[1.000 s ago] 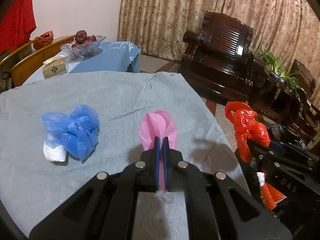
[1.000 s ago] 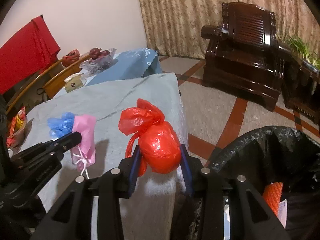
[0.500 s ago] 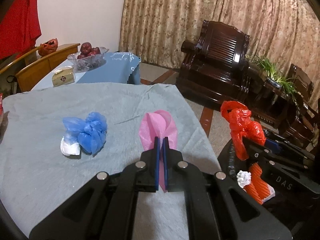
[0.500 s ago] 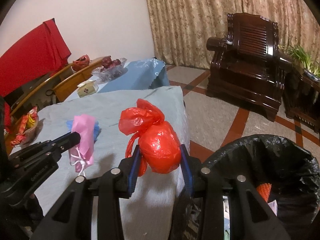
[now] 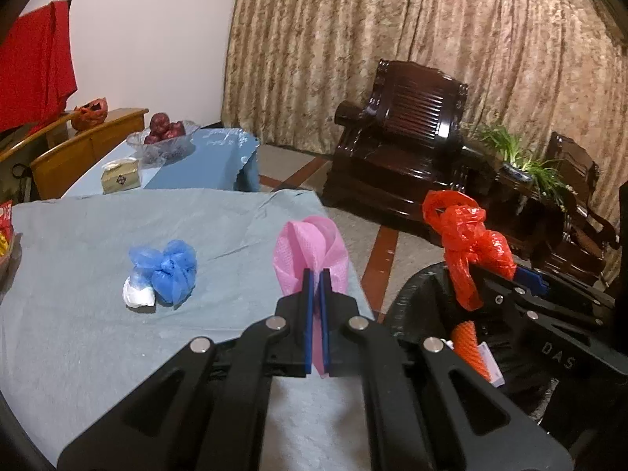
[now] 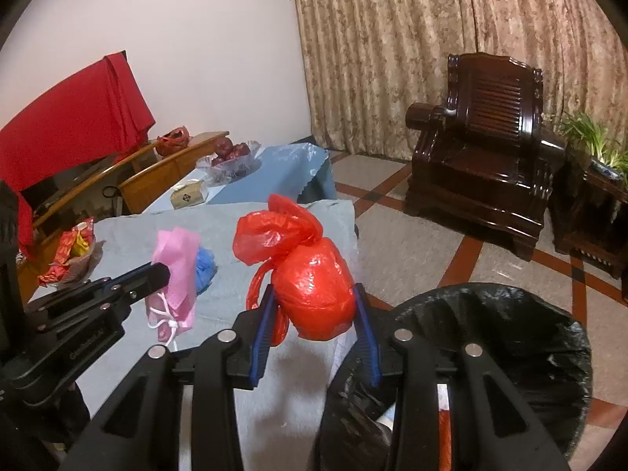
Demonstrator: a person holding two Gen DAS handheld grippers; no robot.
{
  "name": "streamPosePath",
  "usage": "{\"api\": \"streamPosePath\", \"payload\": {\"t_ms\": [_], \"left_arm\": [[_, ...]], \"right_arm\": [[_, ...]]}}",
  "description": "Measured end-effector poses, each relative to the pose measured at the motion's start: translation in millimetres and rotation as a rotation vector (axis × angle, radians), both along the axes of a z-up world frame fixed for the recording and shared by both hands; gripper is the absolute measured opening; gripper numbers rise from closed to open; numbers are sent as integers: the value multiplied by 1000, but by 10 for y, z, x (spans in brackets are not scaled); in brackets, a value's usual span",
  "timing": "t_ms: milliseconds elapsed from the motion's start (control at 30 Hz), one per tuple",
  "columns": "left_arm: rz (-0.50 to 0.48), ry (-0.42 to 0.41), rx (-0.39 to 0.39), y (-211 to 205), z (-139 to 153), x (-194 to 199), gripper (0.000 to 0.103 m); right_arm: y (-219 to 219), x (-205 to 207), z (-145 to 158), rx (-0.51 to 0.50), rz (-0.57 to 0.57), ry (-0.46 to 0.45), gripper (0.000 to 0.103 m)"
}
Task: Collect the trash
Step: 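Carry the pink and red bags over the trash bin with both tools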
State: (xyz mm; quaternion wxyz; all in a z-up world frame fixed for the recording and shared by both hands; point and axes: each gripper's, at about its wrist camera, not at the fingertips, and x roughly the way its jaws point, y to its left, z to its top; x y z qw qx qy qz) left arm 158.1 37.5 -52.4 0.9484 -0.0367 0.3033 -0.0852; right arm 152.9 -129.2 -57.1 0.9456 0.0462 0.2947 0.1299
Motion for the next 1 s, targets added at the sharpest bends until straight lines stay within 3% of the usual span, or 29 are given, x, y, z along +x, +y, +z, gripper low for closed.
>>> {"api": "streamPosePath", "payload": {"t_ms": [400,1000], "left_arm": [[-85,-29,8,-406,109,-217,3],[-262,-18,3,-1210,-34,-199,2]], "right_arm": [[-395,-284,114,-12,-54,-24,38],[-1239,-452,52,-31,-212,-14,38]]}}
